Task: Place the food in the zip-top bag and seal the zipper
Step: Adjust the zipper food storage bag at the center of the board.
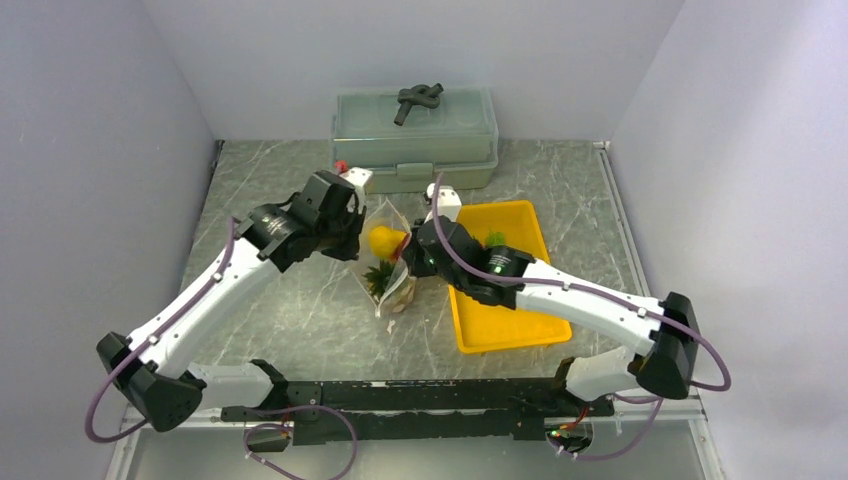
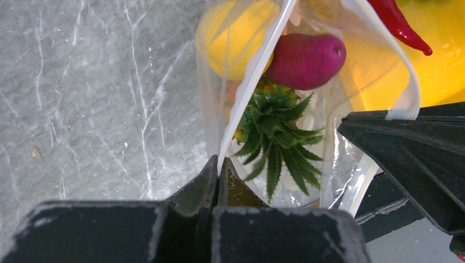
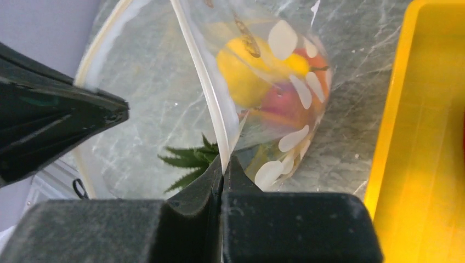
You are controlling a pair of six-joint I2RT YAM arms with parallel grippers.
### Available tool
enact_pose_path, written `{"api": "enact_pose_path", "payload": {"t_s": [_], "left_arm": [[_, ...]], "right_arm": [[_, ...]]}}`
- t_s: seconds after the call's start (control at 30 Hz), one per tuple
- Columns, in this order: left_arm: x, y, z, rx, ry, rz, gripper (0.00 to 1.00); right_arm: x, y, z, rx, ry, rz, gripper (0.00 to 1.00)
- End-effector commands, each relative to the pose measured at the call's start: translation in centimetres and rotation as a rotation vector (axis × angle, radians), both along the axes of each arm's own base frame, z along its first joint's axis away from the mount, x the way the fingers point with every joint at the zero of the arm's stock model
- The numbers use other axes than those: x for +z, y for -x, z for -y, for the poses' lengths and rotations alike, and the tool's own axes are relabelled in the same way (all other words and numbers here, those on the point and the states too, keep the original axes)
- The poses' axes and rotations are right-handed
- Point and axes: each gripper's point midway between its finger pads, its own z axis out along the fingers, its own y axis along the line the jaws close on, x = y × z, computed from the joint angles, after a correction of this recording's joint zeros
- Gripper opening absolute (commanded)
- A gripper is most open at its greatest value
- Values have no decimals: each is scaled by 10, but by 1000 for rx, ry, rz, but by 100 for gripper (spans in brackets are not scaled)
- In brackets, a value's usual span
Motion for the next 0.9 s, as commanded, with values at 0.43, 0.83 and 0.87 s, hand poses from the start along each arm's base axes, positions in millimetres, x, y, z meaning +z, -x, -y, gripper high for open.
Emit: {"api": "enact_pose_path", "payload": {"t_s": [0.43,0.83,0.87], "left_arm": [[86,-9,-36,110,-3,236,0],[9,-24,19,21,23,-2,0],[20,-25,18,21,27,22,0]], "right_arm": [[64,-19,58,-132,-103,130,0],[39,-25,-10,21,-110,5,0],[51,-26,-8,17,-120,26,0]]}}
